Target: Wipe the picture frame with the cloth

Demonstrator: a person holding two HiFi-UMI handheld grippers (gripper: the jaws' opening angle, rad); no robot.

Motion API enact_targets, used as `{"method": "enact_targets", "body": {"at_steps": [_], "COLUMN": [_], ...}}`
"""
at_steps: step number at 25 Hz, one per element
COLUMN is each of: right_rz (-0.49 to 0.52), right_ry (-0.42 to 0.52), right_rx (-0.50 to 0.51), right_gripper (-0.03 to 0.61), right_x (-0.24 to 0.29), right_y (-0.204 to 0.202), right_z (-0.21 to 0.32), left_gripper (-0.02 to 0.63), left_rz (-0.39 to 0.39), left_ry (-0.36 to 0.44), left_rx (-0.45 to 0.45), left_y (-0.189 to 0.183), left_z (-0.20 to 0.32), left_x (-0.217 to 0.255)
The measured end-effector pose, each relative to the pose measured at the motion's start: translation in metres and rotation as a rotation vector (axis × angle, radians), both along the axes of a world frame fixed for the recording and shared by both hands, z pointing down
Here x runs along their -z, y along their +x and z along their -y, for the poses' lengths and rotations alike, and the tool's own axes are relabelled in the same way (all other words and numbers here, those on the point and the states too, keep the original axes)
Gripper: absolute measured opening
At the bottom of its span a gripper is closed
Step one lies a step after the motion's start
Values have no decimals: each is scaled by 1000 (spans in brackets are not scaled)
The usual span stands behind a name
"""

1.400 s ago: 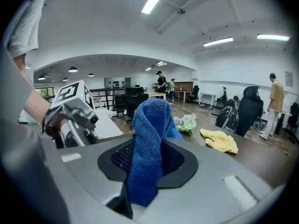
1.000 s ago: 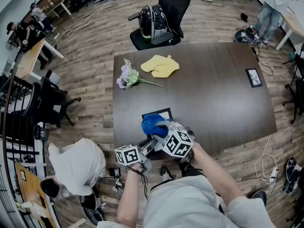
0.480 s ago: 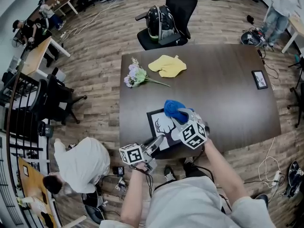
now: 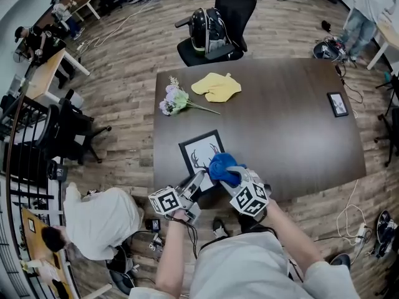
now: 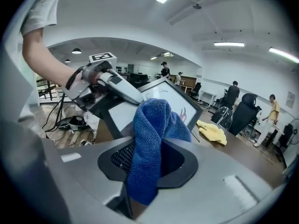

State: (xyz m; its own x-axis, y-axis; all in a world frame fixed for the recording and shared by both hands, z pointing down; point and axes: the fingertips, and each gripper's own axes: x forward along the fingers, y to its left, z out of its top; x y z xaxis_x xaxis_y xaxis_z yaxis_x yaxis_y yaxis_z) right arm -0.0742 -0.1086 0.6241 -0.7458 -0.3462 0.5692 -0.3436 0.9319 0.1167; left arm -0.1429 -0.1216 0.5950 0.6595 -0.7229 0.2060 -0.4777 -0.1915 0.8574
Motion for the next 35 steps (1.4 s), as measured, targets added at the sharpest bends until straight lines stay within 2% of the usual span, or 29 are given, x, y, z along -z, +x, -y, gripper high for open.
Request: {"method": "enact_targets", "body": {"at_steps": [5, 9, 15, 18, 22, 26, 30, 33, 35], "right_rz": [1, 44, 86, 76, 48, 19, 41, 67, 88], "right_ry": [31, 38, 18, 25, 37, 62, 85, 87, 100], "right_rx": [104, 144, 33, -38, -110, -84, -31, 30, 31], "right_gripper": [107, 107, 109, 112, 112, 110, 110, 110, 110], "right_x": [11, 24, 27, 24, 22, 30, 47, 54, 59], "right_y": [-21, -37, -42, -30, -8, -7, -27, -43, -49], "right_z": [-31, -41, -32, -14, 24, 42, 42, 31, 31], "left_gripper": [84, 84, 84, 84, 84, 84, 84, 84, 84], "left_rz": [-10, -59, -110, -137, -69, -11, 32, 43, 33], "left_ry": [0, -12, -40, -35, -24, -25, -29, -34, -31], "left_rx": [13, 26, 86, 75, -5, -52, -86, -110, -109], "left_y": [3, 11, 10, 14, 24, 38, 39, 41, 41], "left_z": [1, 1, 2, 1, -7, -13, -13, -16, -17], "left_x": [0, -3, -4, 0, -1, -8, -8, -9, -8]}}
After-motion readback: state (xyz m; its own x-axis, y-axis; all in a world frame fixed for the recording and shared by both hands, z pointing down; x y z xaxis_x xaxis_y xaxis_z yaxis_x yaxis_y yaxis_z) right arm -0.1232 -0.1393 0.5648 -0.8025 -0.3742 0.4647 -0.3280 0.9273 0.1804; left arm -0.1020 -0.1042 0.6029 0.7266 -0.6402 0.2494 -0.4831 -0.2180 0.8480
